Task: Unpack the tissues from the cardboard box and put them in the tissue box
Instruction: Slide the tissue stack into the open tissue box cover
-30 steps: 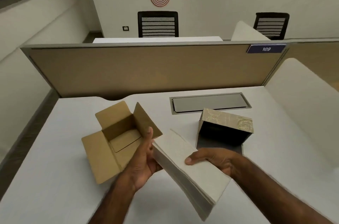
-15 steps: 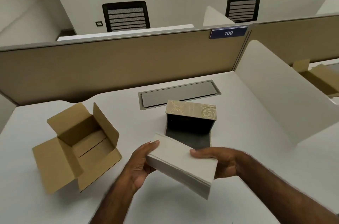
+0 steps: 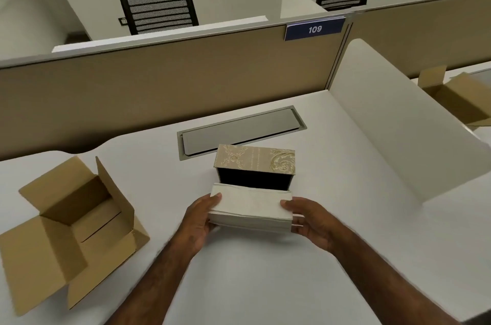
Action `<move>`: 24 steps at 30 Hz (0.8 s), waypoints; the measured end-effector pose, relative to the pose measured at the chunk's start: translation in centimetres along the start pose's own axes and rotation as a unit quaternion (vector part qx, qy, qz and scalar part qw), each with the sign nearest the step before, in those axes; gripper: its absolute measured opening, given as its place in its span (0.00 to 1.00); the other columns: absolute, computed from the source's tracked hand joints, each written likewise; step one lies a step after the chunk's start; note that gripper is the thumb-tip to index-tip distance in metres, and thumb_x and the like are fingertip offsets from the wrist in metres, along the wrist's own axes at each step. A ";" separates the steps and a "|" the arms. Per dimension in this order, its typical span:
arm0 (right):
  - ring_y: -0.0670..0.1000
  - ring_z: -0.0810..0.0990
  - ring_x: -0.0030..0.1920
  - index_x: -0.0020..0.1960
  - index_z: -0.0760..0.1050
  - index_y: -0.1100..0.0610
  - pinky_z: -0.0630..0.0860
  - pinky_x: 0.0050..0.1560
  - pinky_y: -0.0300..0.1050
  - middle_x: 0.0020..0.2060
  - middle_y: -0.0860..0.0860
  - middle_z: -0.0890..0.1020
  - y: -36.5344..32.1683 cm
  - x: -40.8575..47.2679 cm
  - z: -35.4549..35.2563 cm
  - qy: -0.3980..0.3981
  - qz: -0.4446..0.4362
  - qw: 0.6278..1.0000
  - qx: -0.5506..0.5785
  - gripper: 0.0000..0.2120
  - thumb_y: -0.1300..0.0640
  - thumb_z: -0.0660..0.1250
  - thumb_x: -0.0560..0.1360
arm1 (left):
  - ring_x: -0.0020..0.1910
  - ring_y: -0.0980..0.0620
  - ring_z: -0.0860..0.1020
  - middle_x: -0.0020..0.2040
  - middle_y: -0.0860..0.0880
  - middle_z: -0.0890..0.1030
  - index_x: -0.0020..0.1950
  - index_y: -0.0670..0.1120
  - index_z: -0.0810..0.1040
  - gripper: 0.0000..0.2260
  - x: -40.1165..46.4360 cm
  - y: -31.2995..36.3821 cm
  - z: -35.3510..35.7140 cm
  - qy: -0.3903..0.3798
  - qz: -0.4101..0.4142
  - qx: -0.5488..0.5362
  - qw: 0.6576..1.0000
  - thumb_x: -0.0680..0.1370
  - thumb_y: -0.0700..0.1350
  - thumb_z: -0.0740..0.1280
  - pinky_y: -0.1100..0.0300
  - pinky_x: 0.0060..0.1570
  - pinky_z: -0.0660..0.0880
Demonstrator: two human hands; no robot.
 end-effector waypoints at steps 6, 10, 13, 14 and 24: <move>0.56 0.89 0.54 0.65 0.83 0.56 0.84 0.50 0.47 0.57 0.55 0.90 0.0 2.0 0.4 0.037 -0.032 0.998 -0.029 0.12 0.59 0.70 0.82 | 0.51 0.48 0.85 0.57 0.42 0.87 0.63 0.42 0.83 0.17 3.3 0.0 0.2 -0.011 0.019 0.031 0.999 0.76 0.47 0.75 0.53 0.51 0.80; 0.52 0.90 0.55 0.64 0.84 0.56 0.84 0.47 0.42 0.57 0.52 0.91 0.5 3.1 0.0 0.064 -0.046 0.996 -0.041 0.12 0.59 0.70 0.82 | 0.59 0.45 0.84 0.58 0.44 0.87 0.61 0.44 0.84 0.15 3.9 0.0 0.0 -0.021 0.030 0.058 0.998 0.77 0.49 0.75 0.47 0.64 0.78; 0.50 0.90 0.54 0.64 0.84 0.55 0.85 0.46 0.39 0.55 0.50 0.91 0.9 3.4 -0.2 0.075 -0.056 0.995 -0.040 0.12 0.59 0.71 0.82 | 0.54 0.49 0.85 0.54 0.49 0.89 0.57 0.51 0.87 0.12 3.4 0.2 0.2 -0.024 0.051 0.109 0.992 0.76 0.53 0.75 0.54 0.53 0.79; 0.50 0.90 0.55 0.64 0.84 0.54 0.85 0.47 0.39 0.55 0.49 0.91 1.0 3.5 -0.2 0.080 -0.062 0.994 -0.044 0.12 0.58 0.71 0.82 | 0.50 0.51 0.85 0.52 0.51 0.89 0.55 0.52 0.87 0.10 3.3 0.3 0.2 -0.017 0.060 0.124 0.990 0.76 0.54 0.75 0.56 0.48 0.78; 0.43 0.73 0.75 0.81 0.70 0.45 0.70 0.76 0.48 0.73 0.36 0.74 2.1 1.9 -1.0 0.116 -0.117 0.967 -0.192 0.30 0.39 0.69 0.82 | 0.53 0.55 0.83 0.48 0.61 0.88 0.47 0.63 0.87 0.05 2.3 0.2 -0.1 0.033 0.078 0.201 0.976 0.79 0.55 0.71 0.56 0.53 0.79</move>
Point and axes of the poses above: each hand's wrist, its own x-axis towards the middle knuckle, its own z-axis out of the palm, y = z × x, the point moved 4 cm from there along x, towards the middle knuckle
